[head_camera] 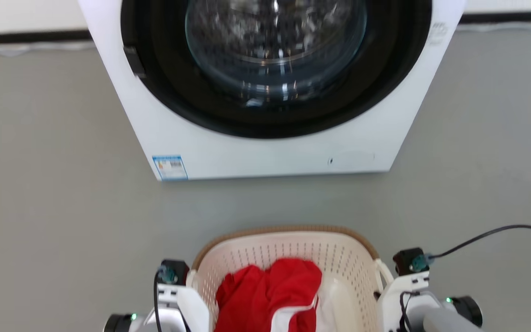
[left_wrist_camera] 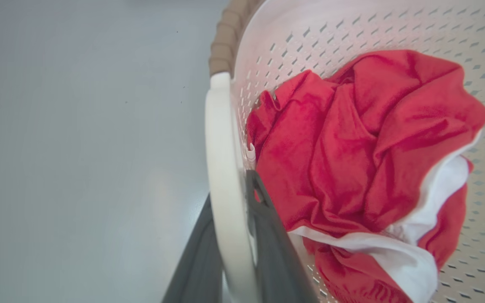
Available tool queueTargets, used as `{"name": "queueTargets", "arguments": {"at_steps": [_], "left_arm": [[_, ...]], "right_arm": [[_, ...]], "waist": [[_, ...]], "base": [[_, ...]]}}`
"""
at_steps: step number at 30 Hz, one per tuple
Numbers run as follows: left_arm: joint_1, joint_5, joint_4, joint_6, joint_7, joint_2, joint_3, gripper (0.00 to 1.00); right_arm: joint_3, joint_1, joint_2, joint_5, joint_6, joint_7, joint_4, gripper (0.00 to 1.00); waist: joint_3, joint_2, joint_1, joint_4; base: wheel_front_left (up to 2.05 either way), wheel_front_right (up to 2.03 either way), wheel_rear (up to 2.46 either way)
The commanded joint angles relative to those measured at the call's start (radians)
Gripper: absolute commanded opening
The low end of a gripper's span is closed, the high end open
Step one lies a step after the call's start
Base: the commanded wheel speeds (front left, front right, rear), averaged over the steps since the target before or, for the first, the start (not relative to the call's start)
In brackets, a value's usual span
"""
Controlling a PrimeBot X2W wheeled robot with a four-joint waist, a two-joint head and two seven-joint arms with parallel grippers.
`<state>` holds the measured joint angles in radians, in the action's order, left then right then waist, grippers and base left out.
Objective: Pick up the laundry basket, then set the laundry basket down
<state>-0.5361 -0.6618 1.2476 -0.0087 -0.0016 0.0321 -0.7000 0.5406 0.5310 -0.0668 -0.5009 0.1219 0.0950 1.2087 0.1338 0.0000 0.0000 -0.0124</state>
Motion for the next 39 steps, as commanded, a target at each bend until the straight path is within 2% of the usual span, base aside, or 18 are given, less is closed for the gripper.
{"name": "queueTargets", "arguments": {"at_steps": [1,7,16,39], "left_arm": [[0.001,-0.007,-0.025,0.005,0.000,0.018,0.004,0.00],[0.053,-0.040,-0.053,0.016,0.032,0.018,-0.044,0.00],[0.067,-0.073,-0.056,0.027,0.053,0.018,-0.075,0.00],[0.052,-0.135,-0.039,0.030,0.053,0.018,-0.136,0.00]], "right_arm": [[0.043,-0.020,0.017,-0.010,0.009,0.010,-0.024,0.00],[0.095,-0.062,0.017,-0.052,0.009,0.051,-0.031,0.00],[0.133,-0.069,0.017,-0.080,0.009,0.074,-0.030,0.00],[0.185,-0.054,0.017,-0.133,0.009,0.068,-0.017,0.00]], "waist": [[-0.061,0.0000,0.0000,-0.005],[-0.119,0.0000,0.0000,0.001],[-0.139,0.0000,0.0000,0.005],[-0.134,0.0000,0.0000,0.000]], "base": [[0.00,0.00,0.00],[0.00,0.00,0.00],[0.00,0.00,0.00],[0.00,0.00,0.00]]}}
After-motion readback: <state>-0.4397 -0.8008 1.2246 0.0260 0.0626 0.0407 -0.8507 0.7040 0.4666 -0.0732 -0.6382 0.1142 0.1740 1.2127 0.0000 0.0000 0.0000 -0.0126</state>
